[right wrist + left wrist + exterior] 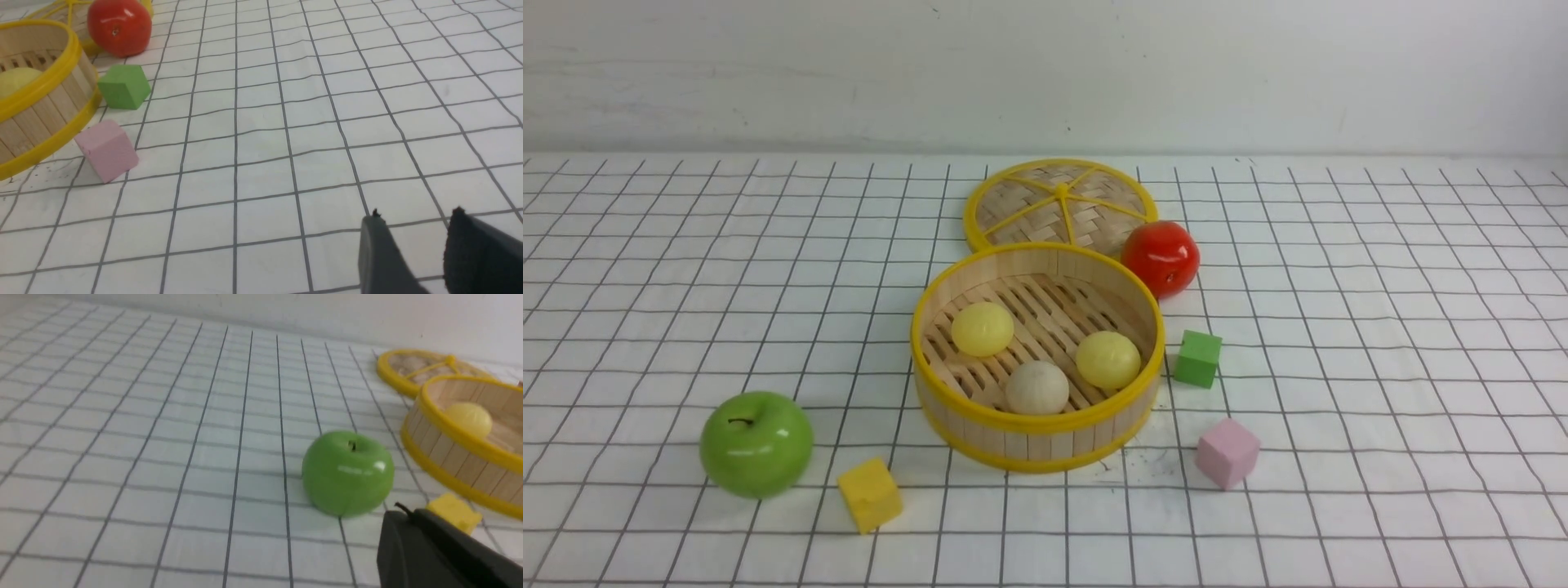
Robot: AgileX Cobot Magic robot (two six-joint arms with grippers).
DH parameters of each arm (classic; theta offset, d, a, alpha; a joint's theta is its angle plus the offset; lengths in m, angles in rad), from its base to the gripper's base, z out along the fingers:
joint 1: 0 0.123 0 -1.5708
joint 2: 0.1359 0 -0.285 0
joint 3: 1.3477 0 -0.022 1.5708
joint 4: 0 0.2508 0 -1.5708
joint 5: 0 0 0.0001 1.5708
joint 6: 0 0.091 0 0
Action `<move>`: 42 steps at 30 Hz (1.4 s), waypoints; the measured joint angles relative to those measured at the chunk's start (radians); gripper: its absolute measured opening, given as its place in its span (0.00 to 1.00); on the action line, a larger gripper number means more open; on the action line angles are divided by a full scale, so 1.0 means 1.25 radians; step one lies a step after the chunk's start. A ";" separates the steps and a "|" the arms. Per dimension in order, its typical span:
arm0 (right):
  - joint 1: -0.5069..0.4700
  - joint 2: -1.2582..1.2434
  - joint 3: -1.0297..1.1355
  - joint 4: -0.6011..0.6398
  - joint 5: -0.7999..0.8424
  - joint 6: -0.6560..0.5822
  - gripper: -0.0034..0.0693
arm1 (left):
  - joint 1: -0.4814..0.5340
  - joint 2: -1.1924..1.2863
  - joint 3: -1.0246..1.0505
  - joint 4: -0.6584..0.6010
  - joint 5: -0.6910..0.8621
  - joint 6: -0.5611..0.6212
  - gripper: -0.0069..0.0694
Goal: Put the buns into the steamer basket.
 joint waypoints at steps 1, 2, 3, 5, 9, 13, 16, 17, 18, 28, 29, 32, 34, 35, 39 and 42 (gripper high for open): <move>0.000 0.000 0.000 0.000 0.000 0.000 0.38 | 0.000 0.000 0.008 -0.001 0.012 0.002 0.07; 0.000 0.000 0.000 0.000 0.000 0.000 0.38 | 0.000 0.000 0.010 -0.002 0.040 0.002 0.07; 0.000 0.000 0.000 0.000 0.000 0.000 0.38 | 0.000 0.000 0.012 -0.002 0.065 0.002 0.07; 0.000 0.000 0.000 0.000 0.000 0.000 0.38 | 0.000 0.000 0.015 -0.003 0.095 0.003 0.07; 0.000 0.000 0.000 0.000 0.000 0.000 0.38 | 0.000 0.000 0.015 -0.004 0.100 0.003 0.07; 0.000 0.000 0.000 0.000 0.000 0.000 0.38 | 0.000 0.000 0.015 -0.004 0.101 0.003 0.07; 0.000 0.000 0.000 0.000 0.000 0.000 0.38 | 0.000 0.000 0.015 -0.004 0.101 0.005 0.07; 0.000 0.000 0.000 0.000 0.000 0.000 0.38 | 0.000 0.000 0.015 -0.004 0.101 0.005 0.07; 0.000 0.000 0.000 0.000 0.000 0.000 0.38 | 0.000 0.000 0.015 -0.004 0.101 0.005 0.07; 0.000 0.000 0.000 0.000 0.000 0.000 0.38 | 0.000 0.000 0.015 -0.004 0.101 0.005 0.07; 0.000 0.000 0.000 0.000 0.000 0.000 0.38 | 0.000 0.000 0.015 -0.004 0.101 0.005 0.07; 0.000 0.000 0.000 0.000 0.000 0.000 0.38 | 0.000 0.000 0.015 -0.004 0.101 0.005 0.07; 0.000 0.000 0.000 0.000 0.000 0.000 0.38 | 0.000 0.000 0.015 -0.004 0.101 0.005 0.07; 0.000 0.000 0.000 0.000 0.000 0.000 0.38 | 0.000 0.000 0.015 -0.004 0.101 0.005 0.07; 0.000 0.000 0.000 0.000 0.000 0.000 0.38 | 0.000 0.000 0.015 -0.004 0.101 0.005 0.08; 0.000 0.000 0.000 0.000 0.000 0.000 0.38 | 0.000 0.000 0.015 -0.004 0.101 0.005 0.08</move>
